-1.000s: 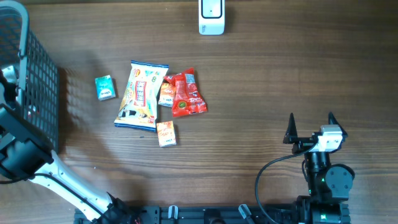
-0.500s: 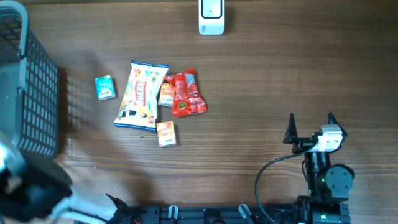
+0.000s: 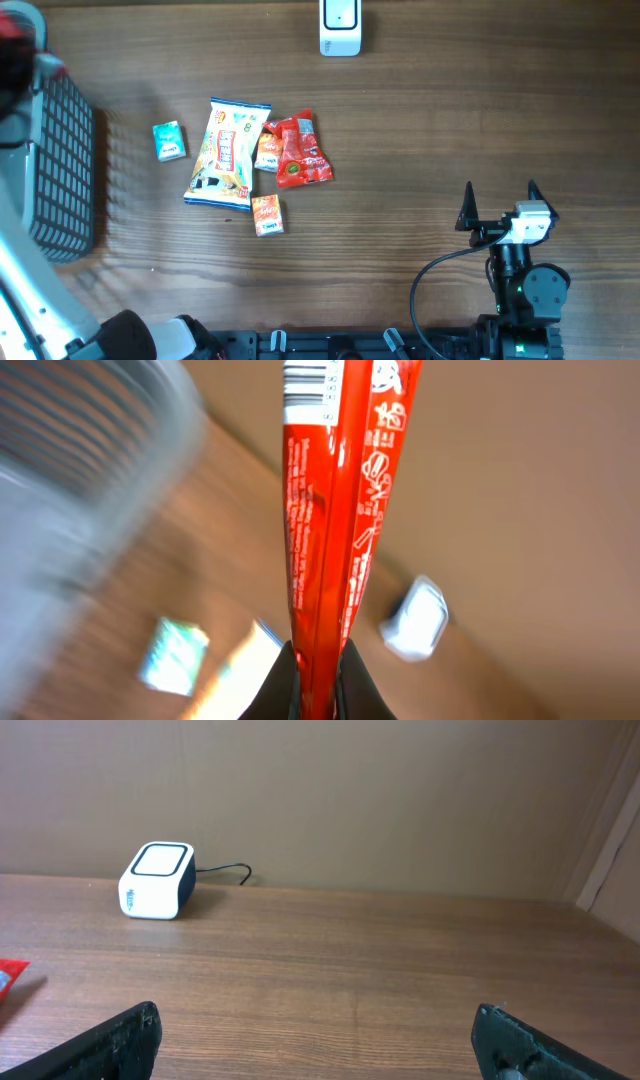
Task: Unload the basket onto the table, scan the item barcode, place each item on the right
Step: 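Lift the long red wrapper out and drop it beside the teal box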
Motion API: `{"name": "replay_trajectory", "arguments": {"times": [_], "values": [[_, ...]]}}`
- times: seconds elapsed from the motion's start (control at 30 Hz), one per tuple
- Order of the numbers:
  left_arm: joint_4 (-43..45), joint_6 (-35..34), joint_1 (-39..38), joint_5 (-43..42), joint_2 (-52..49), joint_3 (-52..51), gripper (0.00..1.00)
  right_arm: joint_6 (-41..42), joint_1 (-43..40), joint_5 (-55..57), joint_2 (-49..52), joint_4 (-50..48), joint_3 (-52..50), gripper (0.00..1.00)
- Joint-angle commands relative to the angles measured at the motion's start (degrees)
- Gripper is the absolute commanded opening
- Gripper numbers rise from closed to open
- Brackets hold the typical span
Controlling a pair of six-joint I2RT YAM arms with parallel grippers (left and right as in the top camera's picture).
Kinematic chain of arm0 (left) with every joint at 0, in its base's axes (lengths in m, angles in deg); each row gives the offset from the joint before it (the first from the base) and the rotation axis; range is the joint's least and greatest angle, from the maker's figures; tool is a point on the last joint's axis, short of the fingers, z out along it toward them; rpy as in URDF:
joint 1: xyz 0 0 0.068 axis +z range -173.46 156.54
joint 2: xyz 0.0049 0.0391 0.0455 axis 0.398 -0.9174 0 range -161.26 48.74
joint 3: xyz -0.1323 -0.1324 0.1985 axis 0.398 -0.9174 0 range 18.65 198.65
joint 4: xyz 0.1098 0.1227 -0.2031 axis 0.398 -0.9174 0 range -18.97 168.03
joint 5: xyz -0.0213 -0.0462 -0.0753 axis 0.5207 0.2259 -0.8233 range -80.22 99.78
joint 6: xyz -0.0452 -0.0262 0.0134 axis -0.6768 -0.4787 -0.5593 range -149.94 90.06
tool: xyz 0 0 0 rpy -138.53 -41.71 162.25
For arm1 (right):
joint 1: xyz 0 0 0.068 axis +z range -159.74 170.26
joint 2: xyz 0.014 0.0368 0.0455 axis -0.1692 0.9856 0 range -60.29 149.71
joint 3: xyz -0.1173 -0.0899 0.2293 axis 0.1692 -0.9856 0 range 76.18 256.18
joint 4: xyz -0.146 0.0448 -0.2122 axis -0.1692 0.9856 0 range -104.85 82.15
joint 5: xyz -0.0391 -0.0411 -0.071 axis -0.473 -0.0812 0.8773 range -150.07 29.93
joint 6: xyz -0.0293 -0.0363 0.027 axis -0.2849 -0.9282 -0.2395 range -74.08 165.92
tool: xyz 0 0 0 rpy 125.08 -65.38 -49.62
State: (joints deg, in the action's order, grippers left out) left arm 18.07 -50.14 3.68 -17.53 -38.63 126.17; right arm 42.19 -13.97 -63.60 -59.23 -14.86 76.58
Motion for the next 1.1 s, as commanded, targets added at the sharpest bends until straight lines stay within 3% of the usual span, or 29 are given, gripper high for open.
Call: {"name": "replay_trajectory", "arguments": {"times": [0.0, 0.23, 0.43, 0.5, 0.57, 0.7, 0.87, 0.97, 1.07], "values": [[-2.3, 5.0, -12.1, -0.7, -2.8, -5.3, 0.04, 0.8, -0.3, 0.5, -0.2, -0.1, -0.1, 1.00], [-3.1, 4.8, -26.5, 17.6, -10.3, -13.4, 0.04, 0.8, -0.3, 0.5, -0.2, -0.1, -0.1, 1.00], [-2.9, 2.3, -27.1, 33.9, -16.8, -13.9, 0.04, 0.8, -0.3, 0.5, -0.2, -0.1, -0.1, 1.00], [-2.7, 2.1, -26.3, 35.1, -18.2, -13.9, 0.06, 0.8, -0.3, 0.5, -0.2, -0.1, -0.1, 1.00], [-2.9, 2.2, -25.7, 34.6, -19.2, -13.9, 0.22, 0.8, -0.3, 0.5, -0.2, -0.1, -0.1, 1.00], [-4.6, 2.2, -25.4, 32.3, -20.7, -13.9, 0.34, 0.9, -0.3, 0.5, -0.2, -0.1, -0.1, 1.00], [-5.3, 2.2, -25.4, 27.7, -20.6, -13.9, 0.33, 0.8, -0.3, 0.5, -0.2, -0.1, -0.1, 1.00], [-5.9, 2.2, -25.4, 27.3, -20.1, -13.8, 0.11, 0.8, -0.3, 0.5, -0.2, -0.1, -0.1, 1.00], [-8.0, 2.2, -25.2, 27.3, -18.3, -12.6, 0.05, 0.8, -0.3, 0.5, -0.2, -0.1, -0.1, 1.00]]}}
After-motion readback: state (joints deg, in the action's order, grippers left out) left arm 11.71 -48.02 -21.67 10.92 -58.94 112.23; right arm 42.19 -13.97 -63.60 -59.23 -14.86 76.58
